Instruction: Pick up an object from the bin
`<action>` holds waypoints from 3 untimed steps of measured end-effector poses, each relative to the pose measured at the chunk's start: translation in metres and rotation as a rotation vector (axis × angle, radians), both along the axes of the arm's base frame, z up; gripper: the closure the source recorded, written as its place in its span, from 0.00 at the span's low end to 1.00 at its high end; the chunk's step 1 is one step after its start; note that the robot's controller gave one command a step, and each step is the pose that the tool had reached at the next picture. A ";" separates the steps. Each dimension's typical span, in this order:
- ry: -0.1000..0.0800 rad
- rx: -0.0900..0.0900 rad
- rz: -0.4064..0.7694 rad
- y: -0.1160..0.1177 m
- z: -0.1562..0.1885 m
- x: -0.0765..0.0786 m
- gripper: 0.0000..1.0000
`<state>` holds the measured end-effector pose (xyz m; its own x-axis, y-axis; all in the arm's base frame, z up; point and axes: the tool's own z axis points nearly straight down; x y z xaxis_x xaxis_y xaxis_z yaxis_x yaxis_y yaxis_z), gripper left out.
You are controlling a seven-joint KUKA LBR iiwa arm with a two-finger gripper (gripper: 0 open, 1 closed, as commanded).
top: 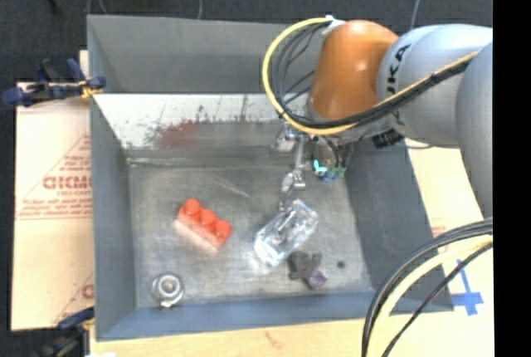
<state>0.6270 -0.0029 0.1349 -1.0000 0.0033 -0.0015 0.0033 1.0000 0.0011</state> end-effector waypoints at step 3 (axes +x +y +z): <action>-0.005 -0.003 0.678 -0.007 -0.038 -0.085 0.00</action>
Offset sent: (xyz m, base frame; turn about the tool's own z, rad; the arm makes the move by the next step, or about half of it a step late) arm -0.0689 -0.0693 -0.0649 -0.2560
